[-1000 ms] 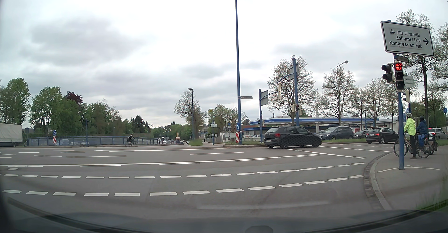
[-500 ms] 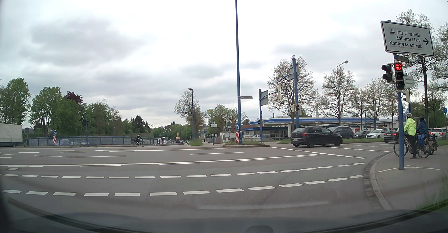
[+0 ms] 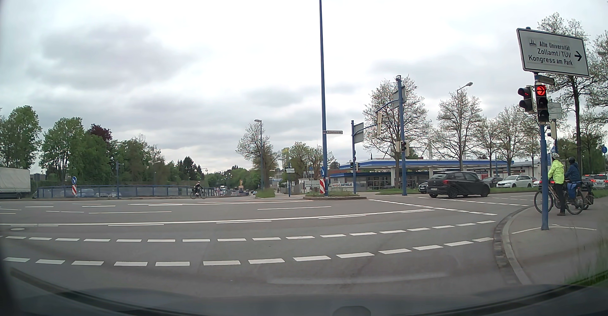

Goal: Follow the waypoints while adhering to traffic rules and regulations

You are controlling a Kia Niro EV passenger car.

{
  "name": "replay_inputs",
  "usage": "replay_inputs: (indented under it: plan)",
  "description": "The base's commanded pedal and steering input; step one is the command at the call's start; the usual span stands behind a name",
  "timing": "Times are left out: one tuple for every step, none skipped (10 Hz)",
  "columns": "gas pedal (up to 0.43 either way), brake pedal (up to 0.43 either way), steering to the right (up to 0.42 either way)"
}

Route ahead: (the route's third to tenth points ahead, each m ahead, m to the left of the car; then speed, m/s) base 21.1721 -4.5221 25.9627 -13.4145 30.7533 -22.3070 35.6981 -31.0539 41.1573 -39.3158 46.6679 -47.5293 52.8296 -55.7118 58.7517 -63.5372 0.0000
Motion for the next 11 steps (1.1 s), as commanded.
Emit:
replay_inputs:
  plan:
    - [0.000, 0.244, 0.033]
    - [0.000, 0.244, 0.033]
    - [0.000, 0.244, 0.033]
    - [0.000, 0.244, 0.033]
    - [0.000, 0.244, 0.033]
    - [0.000, 0.244, 0.033]
    - [0.000, 0.244, 0.033]
    - [0.000, 0.244, 0.033]
    - [0.000, 0.244, 0.033]
    - [0.000, 0.244, 0.033]
    - [0.000, 0.244, 0.033]
